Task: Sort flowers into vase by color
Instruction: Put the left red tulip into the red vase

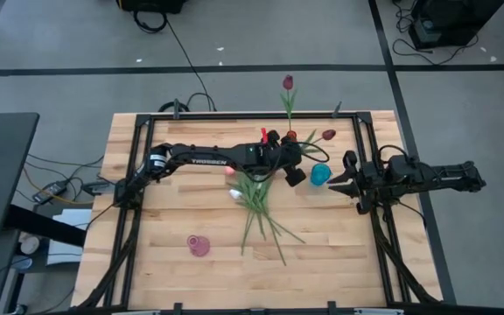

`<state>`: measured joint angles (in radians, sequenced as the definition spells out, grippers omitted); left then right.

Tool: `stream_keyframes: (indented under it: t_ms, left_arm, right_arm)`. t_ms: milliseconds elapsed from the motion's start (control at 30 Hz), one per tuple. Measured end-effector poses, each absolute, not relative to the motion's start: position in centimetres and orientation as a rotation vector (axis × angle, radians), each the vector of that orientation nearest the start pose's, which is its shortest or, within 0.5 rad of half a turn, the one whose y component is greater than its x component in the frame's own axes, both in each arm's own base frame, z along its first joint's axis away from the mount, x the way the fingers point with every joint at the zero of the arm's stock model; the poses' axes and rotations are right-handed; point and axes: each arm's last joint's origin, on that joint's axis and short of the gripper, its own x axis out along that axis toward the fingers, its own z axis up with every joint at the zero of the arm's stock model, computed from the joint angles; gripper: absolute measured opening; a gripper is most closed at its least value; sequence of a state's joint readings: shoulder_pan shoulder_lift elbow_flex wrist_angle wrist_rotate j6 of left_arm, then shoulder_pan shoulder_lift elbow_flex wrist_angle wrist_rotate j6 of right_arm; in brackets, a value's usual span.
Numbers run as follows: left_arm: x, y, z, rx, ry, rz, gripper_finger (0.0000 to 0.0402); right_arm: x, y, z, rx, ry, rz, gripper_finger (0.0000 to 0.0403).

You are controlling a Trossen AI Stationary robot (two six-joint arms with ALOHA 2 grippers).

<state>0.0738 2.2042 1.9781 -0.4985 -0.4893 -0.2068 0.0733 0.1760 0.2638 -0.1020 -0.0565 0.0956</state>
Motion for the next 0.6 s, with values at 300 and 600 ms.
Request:
stream_keyframes:
  t_ms: [300, 600]
  left_arm:
    - [48.4, 5.4, 24.8, -0.07, 0.373, 0.519, 0.0]
    - [45.8, 7.4, 25.3, -0.002, -0.18, 0.542, 0.0]
  right_arm:
    - [9.4, 1.4, 22.9, 0.113, 0.034, 0.216, 0.0084]
    - [9.5, 1.2, 23.1, 0.108, 0.01, 0.108, 0.0084]
